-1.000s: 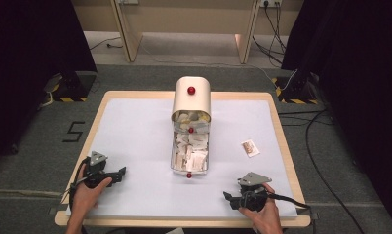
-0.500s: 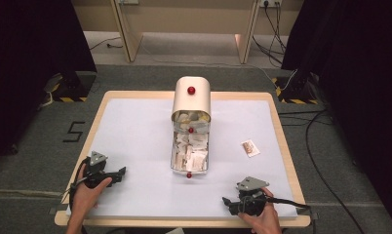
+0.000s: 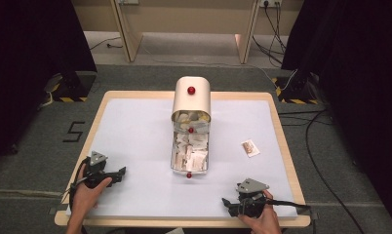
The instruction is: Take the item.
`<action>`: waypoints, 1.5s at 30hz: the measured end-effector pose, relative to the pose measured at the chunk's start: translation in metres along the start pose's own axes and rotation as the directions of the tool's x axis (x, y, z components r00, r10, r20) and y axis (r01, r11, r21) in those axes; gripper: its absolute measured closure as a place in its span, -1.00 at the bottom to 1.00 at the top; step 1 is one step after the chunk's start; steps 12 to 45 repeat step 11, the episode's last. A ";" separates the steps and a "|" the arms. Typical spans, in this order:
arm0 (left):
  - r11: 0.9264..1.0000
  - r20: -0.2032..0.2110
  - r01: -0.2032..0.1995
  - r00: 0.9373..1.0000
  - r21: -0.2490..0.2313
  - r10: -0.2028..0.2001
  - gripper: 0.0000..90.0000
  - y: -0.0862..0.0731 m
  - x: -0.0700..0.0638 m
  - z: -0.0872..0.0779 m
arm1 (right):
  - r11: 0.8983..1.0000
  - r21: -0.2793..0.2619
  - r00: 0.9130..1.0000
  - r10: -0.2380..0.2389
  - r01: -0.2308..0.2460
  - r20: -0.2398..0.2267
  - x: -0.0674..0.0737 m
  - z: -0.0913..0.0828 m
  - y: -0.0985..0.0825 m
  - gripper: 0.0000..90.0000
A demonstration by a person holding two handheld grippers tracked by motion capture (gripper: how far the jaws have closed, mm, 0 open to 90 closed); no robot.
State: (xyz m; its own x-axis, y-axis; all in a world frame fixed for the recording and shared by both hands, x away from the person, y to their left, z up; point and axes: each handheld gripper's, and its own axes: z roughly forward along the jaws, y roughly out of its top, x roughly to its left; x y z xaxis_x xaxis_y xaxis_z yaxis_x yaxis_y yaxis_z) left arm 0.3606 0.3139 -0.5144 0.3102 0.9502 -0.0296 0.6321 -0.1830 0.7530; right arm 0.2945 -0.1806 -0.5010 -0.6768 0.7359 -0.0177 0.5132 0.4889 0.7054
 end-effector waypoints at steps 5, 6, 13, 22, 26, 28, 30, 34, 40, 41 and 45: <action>1.000 0.000 0.000 1.000 0.000 0.000 -0.75 0.000 0.000 0.000 | 1.000 0.000 1.000 0.000 0.000 0.000 0.000 0.000 0.000 -0.48; 1.000 0.000 0.000 1.000 0.000 0.000 -0.75 0.000 0.000 0.000 | 1.000 0.000 1.000 -0.001 0.001 0.000 0.000 0.000 0.000 -0.48; 1.000 -0.001 0.000 1.000 0.000 0.000 -0.75 0.000 0.000 0.000 | 1.000 0.000 1.000 0.000 0.000 -0.001 0.000 0.000 0.000 -0.48; 1.000 -0.001 0.000 1.000 0.000 0.000 -0.75 0.000 0.000 0.000 | 1.000 0.000 1.000 0.000 0.000 -0.001 0.000 0.000 0.000 -0.48; 1.000 -0.001 0.000 1.000 0.000 0.000 -0.75 0.000 0.000 0.000 | 1.000 0.000 1.000 0.000 0.000 -0.001 0.000 0.000 0.000 -0.48; 1.000 -0.001 0.000 1.000 0.000 0.000 -0.75 0.000 0.000 0.000 | 1.000 0.000 1.000 0.000 0.000 -0.001 0.000 0.000 0.000 -0.48; 1.000 -0.001 0.000 1.000 0.000 0.000 -0.75 0.000 0.000 0.000 | 1.000 0.000 1.000 0.000 0.000 -0.001 0.000 0.000 0.000 -0.48; 1.000 -0.001 0.000 1.000 0.000 0.000 -0.75 0.000 0.000 0.000 | 1.000 0.000 1.000 0.000 0.000 -0.001 0.000 0.000 0.000 -0.48; 1.000 -0.001 0.000 1.000 0.000 0.000 -0.75 0.000 0.000 0.000 | 1.000 0.000 1.000 0.000 0.000 -0.001 0.000 0.000 0.000 -0.48; 1.000 -0.001 0.000 1.000 0.000 0.000 -0.75 0.000 0.000 0.000 | 1.000 0.000 1.000 0.000 0.000 -0.001 0.000 0.000 0.000 -0.48; 1.000 -0.001 0.000 1.000 0.000 0.000 -0.75 0.000 0.000 0.000 | 1.000 0.000 1.000 0.000 0.000 -0.001 0.000 0.000 0.000 -0.48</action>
